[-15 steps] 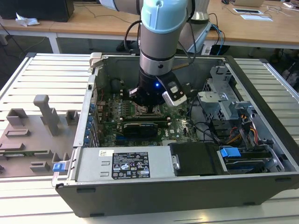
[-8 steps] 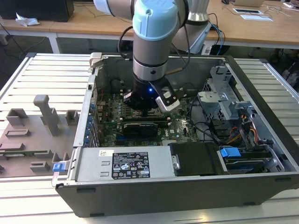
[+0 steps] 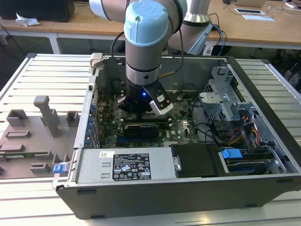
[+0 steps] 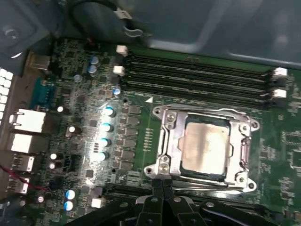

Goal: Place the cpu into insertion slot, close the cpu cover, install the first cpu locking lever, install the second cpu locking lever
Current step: 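Install the second cpu locking lever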

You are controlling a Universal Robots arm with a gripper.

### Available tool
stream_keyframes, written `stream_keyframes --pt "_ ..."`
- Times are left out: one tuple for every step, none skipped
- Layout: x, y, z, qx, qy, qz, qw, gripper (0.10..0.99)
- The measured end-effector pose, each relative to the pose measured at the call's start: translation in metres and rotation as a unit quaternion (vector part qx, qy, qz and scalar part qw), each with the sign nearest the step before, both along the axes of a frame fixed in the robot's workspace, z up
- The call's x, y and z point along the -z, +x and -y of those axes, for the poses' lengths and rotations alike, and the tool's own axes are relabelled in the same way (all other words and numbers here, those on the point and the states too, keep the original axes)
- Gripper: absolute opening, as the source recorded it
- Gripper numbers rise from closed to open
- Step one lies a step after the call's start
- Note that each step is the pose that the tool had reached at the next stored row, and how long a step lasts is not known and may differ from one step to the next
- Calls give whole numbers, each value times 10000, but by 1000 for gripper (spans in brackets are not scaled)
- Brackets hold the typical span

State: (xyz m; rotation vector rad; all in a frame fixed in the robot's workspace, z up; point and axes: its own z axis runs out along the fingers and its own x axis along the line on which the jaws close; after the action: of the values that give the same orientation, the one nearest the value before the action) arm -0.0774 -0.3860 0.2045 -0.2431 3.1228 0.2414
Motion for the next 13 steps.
stream_keyframes --pt "7 -17 -1 -33 6 0 10000 106" --pt "11 -27 -2 -50 10 0 10000 106" --pt "14 -38 -3 -67 16 1 10000 106" --pt "17 -50 -6 -81 23 1 10000 106" --pt "19 -62 -8 -93 31 0 10000 106" --pt "22 -77 -13 -109 44 1 9999 106" --pt "23 -88 -18 -121 53 -1 9999 106" --pt "28 -102 -32 -144 80 2 9999 106" --pt "27 -107 -32 -155 79 4 9998 106" --pt "24 -113 -32 -168 80 8 9998 106" --pt "10 -118 -33 -187 84 21 9998 106" --pt "-9 -119 -28 -198 92 28 9998 106" --pt "-16 -120 -24 -199 109 29 9997 106"
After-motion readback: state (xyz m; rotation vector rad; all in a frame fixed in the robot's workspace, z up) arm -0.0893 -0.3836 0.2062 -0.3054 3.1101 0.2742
